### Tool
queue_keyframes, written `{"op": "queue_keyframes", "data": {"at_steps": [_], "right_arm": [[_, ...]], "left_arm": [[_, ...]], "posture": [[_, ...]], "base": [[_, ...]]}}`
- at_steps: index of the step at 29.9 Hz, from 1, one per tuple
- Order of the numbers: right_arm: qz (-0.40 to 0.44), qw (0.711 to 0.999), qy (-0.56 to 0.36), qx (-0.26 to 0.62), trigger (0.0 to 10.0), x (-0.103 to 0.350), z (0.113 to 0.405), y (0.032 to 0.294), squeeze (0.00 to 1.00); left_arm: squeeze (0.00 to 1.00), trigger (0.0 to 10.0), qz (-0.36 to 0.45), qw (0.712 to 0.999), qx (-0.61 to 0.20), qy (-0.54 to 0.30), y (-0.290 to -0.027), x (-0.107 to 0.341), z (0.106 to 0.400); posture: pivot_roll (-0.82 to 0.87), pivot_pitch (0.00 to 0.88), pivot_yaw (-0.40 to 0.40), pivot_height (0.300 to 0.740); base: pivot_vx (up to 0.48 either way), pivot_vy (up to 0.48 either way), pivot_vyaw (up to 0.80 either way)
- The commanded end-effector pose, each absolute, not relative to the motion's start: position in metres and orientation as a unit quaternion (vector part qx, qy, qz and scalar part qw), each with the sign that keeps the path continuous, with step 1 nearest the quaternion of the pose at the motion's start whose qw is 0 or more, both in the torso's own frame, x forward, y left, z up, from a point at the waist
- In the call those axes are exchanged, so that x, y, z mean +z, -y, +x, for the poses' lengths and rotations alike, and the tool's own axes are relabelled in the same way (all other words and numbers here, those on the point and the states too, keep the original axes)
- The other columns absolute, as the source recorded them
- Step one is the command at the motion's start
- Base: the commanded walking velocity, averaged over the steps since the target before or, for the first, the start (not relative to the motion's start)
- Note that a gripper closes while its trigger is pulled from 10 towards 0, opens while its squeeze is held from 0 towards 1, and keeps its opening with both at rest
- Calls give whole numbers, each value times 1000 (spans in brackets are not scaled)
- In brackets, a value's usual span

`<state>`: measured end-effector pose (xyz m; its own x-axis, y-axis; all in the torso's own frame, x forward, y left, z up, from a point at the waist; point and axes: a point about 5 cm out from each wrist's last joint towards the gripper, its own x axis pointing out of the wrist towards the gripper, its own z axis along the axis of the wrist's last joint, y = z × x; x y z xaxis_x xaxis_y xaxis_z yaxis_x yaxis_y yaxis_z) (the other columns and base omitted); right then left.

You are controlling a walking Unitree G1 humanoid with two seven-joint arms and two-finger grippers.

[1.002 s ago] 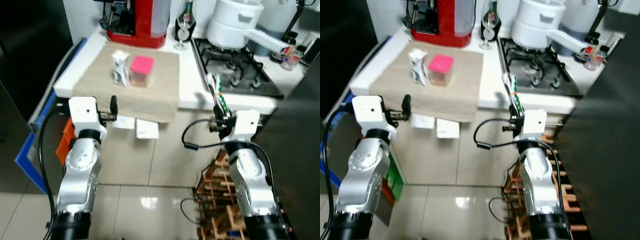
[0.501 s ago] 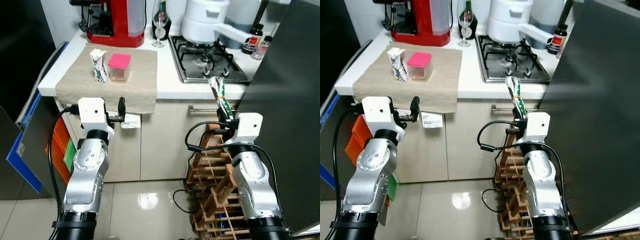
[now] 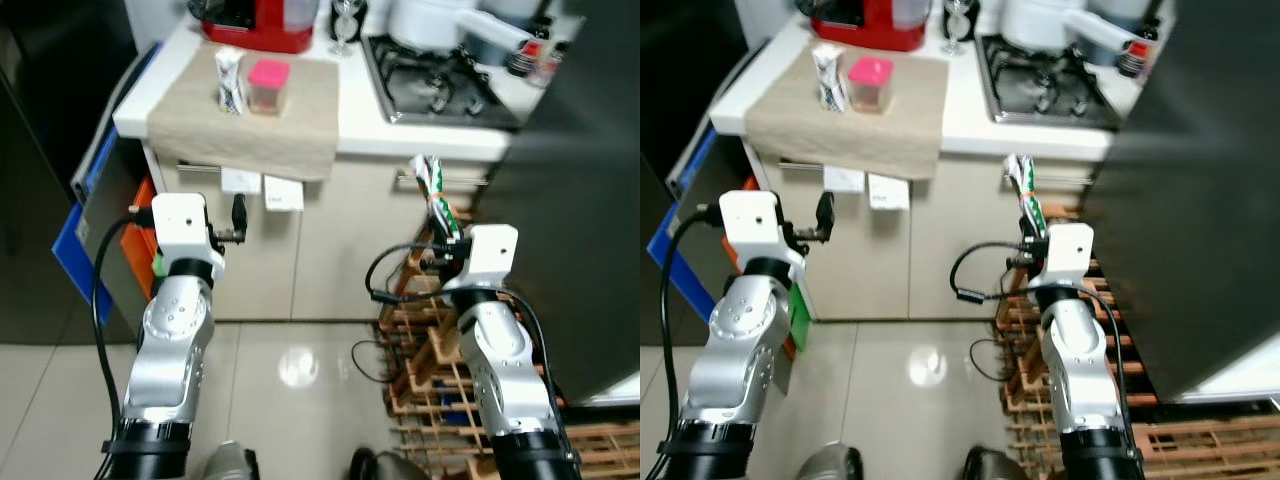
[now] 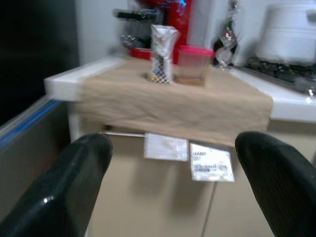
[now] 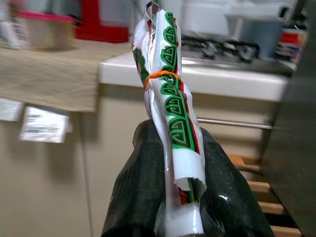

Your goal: Restocking fridge

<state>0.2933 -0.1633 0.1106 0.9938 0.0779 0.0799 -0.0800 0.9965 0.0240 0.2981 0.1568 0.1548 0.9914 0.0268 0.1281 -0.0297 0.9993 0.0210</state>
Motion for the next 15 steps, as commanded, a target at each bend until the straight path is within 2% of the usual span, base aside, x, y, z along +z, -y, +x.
{"op": "queue_keyframes", "data": {"at_steps": [1,10,15], "right_arm": [[17,998,42,41,0,113,294,162,0],[17,998,42,43,0,112,294,162,0],[15,998,41,43,0,112,293,162,0]], "left_arm": [[0,10000,16,998,16,59,-157,152,296],[0,10000,19,998,13,59,-156,152,297],[0,10000,20,998,6,65,-155,153,296]], "posture": [[-41,0,-48,740],[-42,0,-47,740],[-46,0,-44,740]], "base": [[-341,0,0],[-341,0,0],[0,0,0]]}}
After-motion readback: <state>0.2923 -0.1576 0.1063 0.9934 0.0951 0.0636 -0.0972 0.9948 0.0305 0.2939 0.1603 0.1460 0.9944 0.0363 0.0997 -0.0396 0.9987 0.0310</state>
